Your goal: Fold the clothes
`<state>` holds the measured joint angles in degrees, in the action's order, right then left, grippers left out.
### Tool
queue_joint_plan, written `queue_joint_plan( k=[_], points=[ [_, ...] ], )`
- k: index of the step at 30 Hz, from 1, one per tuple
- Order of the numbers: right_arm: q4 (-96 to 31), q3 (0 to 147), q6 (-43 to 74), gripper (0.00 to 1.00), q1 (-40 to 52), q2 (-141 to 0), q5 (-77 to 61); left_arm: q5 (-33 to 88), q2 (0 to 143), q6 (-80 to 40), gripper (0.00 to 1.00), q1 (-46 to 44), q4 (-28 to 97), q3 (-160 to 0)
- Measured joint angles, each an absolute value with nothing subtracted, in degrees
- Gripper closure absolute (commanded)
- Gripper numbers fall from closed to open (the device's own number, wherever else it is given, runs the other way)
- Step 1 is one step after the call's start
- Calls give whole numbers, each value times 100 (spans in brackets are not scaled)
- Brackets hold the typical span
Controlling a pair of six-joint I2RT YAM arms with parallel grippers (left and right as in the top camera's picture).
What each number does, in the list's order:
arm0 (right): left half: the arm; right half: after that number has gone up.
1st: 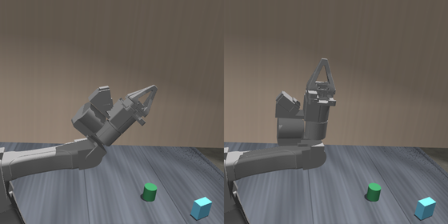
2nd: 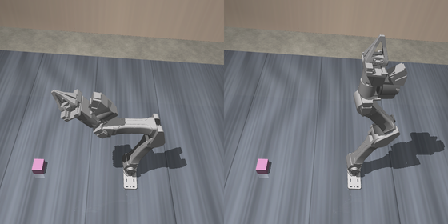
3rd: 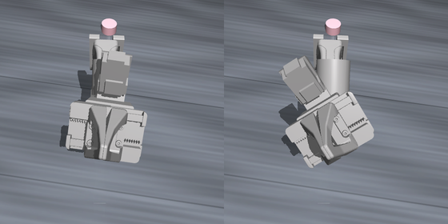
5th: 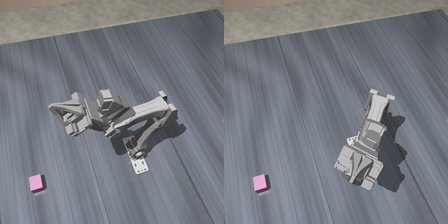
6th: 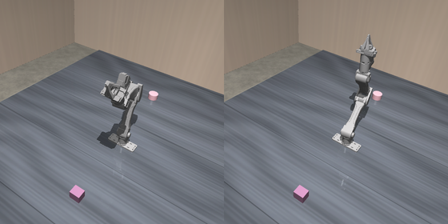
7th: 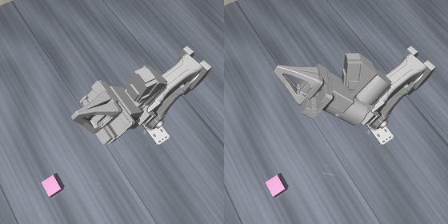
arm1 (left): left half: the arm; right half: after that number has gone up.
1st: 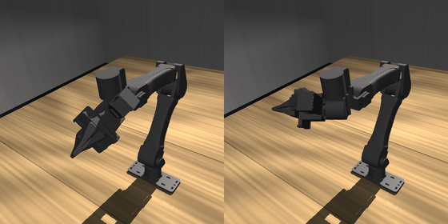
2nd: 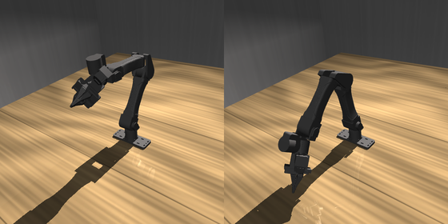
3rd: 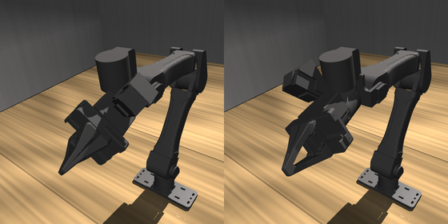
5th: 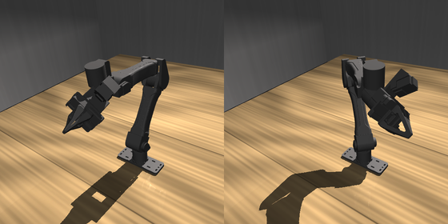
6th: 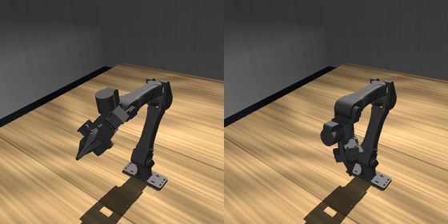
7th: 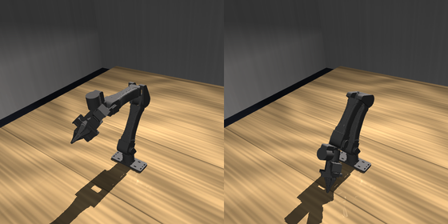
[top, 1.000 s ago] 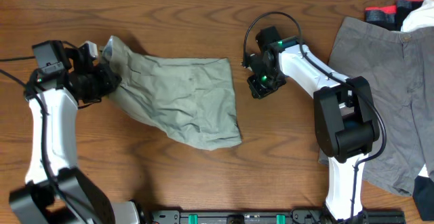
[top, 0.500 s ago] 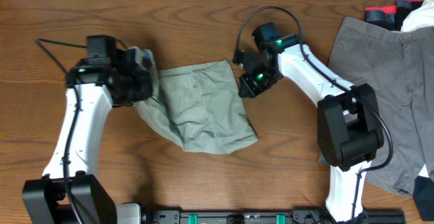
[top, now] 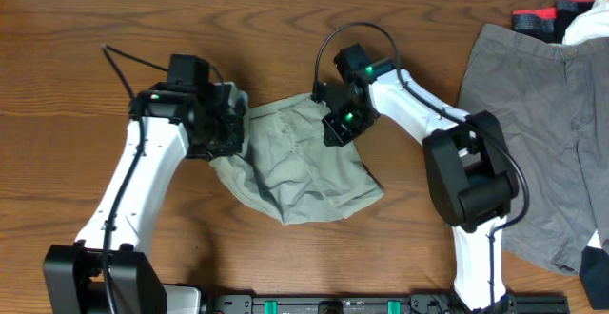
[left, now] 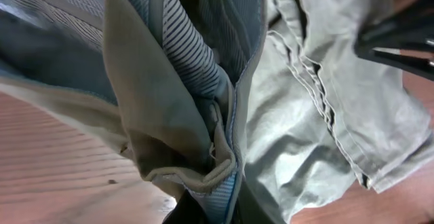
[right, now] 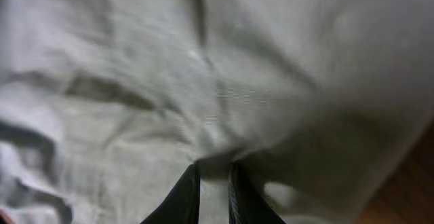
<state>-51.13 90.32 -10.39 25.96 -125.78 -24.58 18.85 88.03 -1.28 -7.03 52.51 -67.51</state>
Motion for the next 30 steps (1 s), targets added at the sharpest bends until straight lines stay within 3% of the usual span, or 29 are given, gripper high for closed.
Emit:
queue_joint_plan(
  k=[10,21,23,26,30],
  points=[
    [-5264,9037,-1028,85,2596,-12597,-2381,1920,8816,-528,94,-1673,5411,-6742],
    [-5304,9037,-1031,85,2596,-12597,-2373,1953,8836,-1887,89,-2847,5074,-6436],
    [-5312,9037,-1031,85,2596,-12597,-2373,1953,8836,-2139,83,-2985,4971,-6300],
    [-5317,9037,-1031,86,2596,-12597,-2373,1966,8838,-2462,63,-3188,4825,-6125],
    [-5325,9039,-1031,86,2596,-12597,-2370,2126,8842,-2749,51,-3507,4300,-6082]
  ],
)
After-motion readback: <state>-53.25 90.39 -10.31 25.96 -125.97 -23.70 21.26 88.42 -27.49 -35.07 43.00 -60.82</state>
